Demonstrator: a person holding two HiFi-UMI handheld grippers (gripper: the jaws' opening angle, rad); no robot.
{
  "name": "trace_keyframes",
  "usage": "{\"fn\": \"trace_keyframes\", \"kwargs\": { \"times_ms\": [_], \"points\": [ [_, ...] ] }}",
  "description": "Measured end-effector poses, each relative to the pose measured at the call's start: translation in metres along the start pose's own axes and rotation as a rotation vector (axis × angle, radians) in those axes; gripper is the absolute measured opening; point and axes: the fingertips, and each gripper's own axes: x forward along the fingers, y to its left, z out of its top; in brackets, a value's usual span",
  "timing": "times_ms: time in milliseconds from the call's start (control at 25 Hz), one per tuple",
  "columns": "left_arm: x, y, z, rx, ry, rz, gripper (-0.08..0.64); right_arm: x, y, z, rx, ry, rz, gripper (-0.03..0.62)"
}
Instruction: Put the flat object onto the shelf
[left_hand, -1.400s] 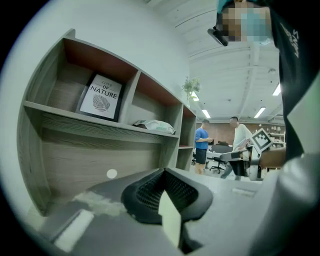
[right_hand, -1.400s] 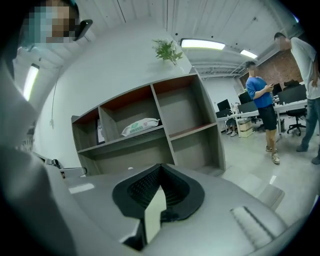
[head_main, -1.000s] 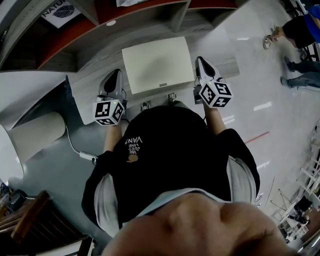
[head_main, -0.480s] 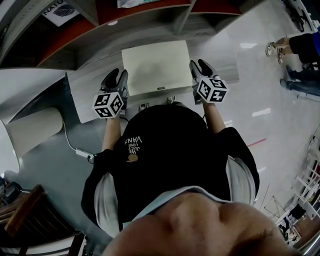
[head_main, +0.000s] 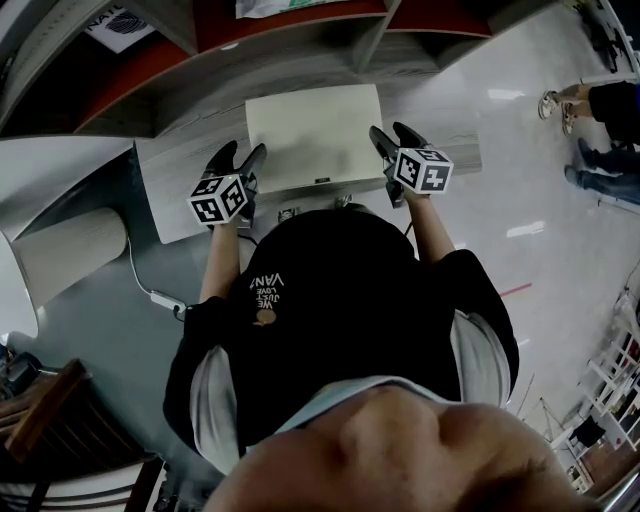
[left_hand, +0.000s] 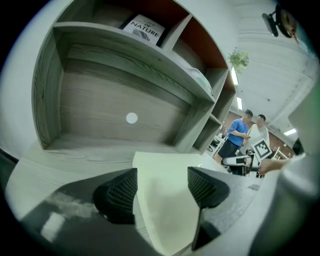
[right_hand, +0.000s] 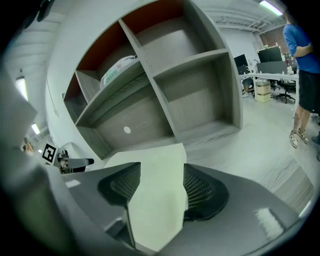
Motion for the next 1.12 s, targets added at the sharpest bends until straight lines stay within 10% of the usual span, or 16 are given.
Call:
{"fn": "trace_keyframes", "kwargs": {
  "times_ms": [1120],
  "points": [
    [0.05, 0.007, -0.042, -0.211, 0.22, -0.059, 0.37, 0.044, -0.014, -0.044, 0.125, 0.241, 0.117, 0.241]
  ]
}}
